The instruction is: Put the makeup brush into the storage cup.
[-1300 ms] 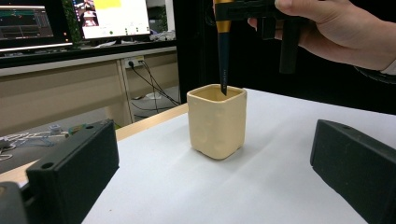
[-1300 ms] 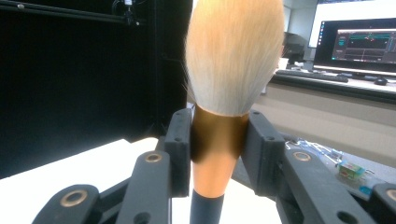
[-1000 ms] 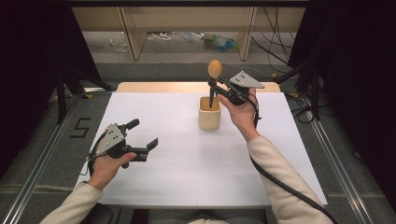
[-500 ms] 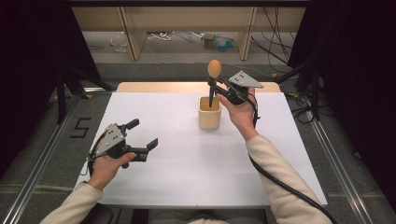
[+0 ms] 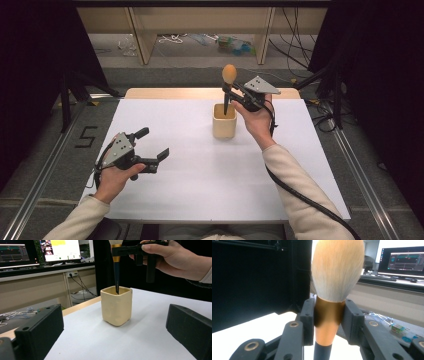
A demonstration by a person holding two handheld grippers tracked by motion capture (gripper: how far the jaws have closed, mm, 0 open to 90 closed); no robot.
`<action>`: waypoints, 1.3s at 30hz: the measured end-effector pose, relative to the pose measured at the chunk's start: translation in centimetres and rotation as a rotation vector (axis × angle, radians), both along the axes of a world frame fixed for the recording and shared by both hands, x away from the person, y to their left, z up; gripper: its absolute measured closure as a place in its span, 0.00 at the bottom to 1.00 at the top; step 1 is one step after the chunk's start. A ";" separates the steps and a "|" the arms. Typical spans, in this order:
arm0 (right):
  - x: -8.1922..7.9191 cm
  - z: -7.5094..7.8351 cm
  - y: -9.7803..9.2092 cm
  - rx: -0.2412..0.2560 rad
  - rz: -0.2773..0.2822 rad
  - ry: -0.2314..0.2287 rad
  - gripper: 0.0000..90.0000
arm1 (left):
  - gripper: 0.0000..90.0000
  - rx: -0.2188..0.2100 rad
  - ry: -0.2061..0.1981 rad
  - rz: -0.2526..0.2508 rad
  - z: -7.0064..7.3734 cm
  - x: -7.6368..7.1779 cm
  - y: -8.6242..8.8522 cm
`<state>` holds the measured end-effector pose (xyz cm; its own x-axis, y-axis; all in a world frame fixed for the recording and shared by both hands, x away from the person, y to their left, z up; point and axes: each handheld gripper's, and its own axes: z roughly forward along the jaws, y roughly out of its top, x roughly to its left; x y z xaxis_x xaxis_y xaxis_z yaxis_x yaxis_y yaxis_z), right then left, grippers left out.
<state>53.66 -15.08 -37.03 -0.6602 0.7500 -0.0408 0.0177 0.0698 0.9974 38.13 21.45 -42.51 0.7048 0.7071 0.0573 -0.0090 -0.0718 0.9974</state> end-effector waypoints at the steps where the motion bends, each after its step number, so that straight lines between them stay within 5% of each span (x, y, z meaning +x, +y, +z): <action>1: 0.1 0.0 0.0 0.000 0.001 -0.006 0.74 | 0.01 0.000 0.000 0.000 0.0 0.0 0.0; 39: 0.4 -0.8 0.3 -0.013 -0.008 0.013 0.74 | 0.01 -0.001 0.000 0.000 0.0 0.0 0.0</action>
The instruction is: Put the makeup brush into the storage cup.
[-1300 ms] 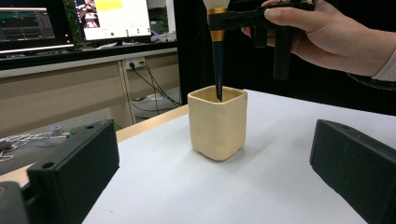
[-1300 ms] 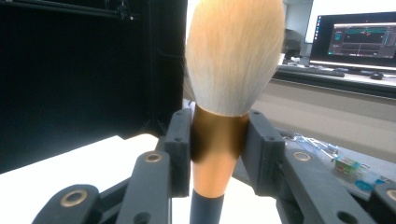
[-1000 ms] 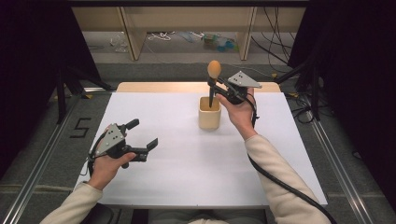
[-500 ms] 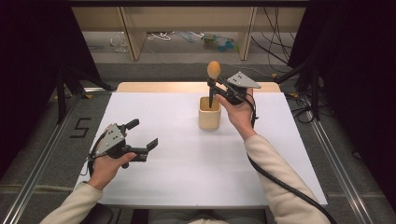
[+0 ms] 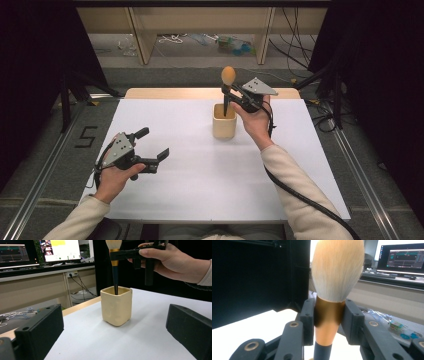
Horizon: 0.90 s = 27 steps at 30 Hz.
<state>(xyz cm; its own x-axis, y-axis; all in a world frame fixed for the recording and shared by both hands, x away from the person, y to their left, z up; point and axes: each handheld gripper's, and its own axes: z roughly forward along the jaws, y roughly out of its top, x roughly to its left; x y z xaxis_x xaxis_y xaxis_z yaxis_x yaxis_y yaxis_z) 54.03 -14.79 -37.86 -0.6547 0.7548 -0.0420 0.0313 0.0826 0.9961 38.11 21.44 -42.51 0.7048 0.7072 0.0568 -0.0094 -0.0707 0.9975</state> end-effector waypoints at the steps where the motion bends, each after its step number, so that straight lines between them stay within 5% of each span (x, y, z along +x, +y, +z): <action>1: 0.0 -0.1 0.0 -0.003 0.000 0.007 0.74 | 0.01 0.001 0.000 0.001 0.0 0.0 0.0; 9: 0.2 -0.2 0.1 -0.009 -0.011 -0.022 0.74 | 0.01 0.000 0.001 -0.001 0.0 0.0 0.0; 15: 0.0 -0.3 0.1 -0.012 -0.005 0.013 0.74 | 0.01 0.001 0.000 0.000 0.0 0.0 0.0; 27: 0.1 -0.6 0.2 -0.013 -0.011 0.008 0.74 | 0.01 0.001 0.000 -0.001 0.0 0.0 0.0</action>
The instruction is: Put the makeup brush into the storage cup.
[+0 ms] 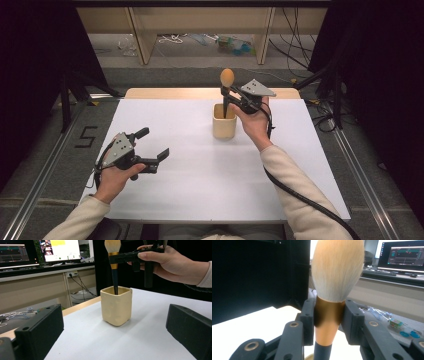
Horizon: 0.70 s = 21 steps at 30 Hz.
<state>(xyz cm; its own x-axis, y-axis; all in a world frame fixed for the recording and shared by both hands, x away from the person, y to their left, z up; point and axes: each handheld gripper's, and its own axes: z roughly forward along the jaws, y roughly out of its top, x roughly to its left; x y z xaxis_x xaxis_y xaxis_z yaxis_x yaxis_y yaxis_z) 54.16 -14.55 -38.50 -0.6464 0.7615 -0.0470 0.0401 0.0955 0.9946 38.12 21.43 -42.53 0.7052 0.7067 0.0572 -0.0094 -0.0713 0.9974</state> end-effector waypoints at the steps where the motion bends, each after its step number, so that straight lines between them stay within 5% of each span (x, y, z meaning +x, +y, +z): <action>1: 0.0 0.0 0.0 -0.003 0.004 0.007 0.74 | 0.01 0.000 0.000 0.000 0.0 0.0 0.0; 21: 0.0 -0.5 0.2 -0.015 0.007 0.018 0.74 | 0.01 0.001 0.000 -0.001 0.0 0.0 0.0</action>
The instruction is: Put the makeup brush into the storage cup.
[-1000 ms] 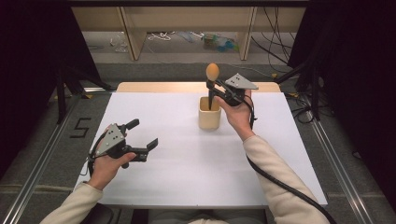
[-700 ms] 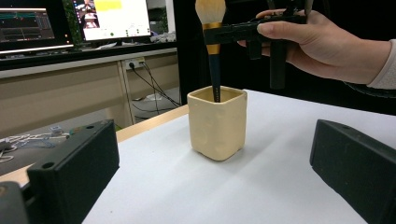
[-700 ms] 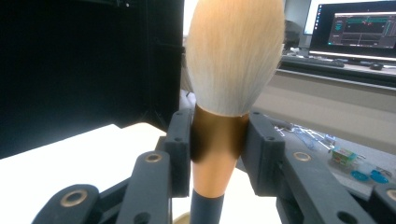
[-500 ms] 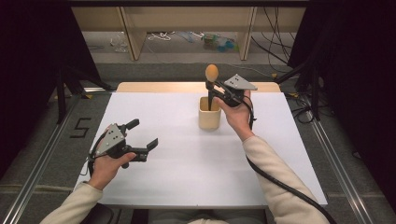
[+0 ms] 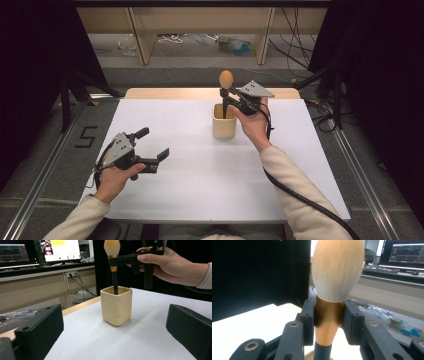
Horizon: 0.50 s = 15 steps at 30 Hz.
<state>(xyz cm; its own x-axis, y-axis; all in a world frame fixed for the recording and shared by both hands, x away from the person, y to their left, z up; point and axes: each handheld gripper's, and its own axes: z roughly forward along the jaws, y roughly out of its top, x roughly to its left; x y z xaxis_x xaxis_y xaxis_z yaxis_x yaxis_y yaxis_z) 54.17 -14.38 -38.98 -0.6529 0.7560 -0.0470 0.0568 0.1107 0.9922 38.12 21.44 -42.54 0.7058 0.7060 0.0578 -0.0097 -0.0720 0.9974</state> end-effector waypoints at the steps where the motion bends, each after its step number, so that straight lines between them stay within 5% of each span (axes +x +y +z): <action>1: 0.1 -0.1 0.0 0.005 0.001 -0.006 0.74 | 0.01 0.000 0.000 0.000 0.0 0.0 0.0; 15: 0.2 -0.5 0.2 -0.003 0.000 -0.009 0.74 | 0.01 0.001 0.002 0.001 0.0 0.0 0.0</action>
<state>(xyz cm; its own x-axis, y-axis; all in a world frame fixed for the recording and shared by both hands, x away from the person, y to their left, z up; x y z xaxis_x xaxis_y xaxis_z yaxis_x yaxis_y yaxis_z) 54.35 -14.23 -39.50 -0.6521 0.7561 -0.0555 0.0477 0.1140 0.9923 38.10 21.43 -42.54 0.7053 0.7066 0.0576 -0.0080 -0.0733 0.9973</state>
